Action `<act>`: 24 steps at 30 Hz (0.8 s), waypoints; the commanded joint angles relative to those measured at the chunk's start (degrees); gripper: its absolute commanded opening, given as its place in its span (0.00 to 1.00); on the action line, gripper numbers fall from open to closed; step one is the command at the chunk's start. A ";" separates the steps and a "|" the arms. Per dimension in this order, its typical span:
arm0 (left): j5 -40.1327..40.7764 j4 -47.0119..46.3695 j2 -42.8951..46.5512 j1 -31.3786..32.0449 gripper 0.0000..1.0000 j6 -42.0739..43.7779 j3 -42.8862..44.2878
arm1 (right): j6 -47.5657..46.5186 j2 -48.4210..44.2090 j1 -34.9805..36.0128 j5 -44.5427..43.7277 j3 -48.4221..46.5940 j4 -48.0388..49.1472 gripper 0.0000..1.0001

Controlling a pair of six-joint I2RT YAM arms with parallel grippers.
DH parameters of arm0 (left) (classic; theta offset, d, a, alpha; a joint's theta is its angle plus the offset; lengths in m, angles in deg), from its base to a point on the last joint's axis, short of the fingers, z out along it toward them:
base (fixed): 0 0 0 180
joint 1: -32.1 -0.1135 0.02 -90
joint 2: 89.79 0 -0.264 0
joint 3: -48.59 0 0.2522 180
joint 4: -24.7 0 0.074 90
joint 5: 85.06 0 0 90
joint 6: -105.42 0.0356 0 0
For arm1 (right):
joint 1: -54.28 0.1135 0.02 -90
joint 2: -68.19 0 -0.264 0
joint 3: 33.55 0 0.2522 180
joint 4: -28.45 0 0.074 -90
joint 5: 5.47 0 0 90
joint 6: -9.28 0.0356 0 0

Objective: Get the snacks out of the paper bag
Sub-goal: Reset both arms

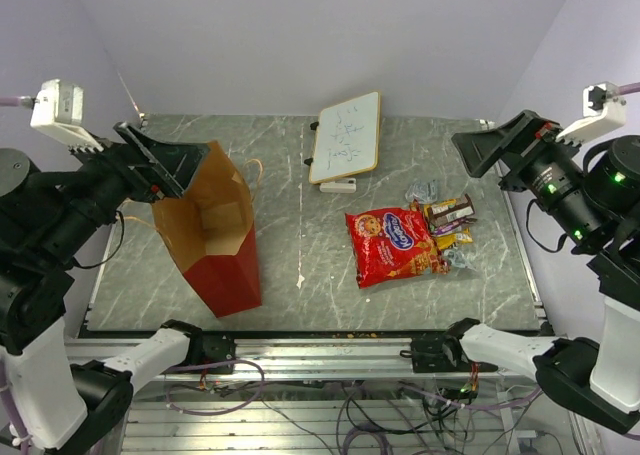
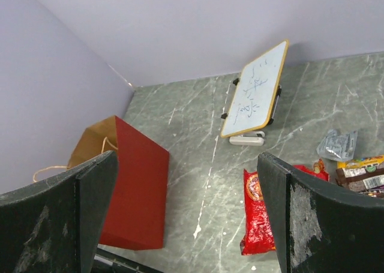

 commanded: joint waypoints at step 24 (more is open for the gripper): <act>-0.57 -2.29 1.16 0.46 0.98 -1.05 -3.13 | 4.51 2.67 -0.08 -10.32 -1.82 -1.80 1.00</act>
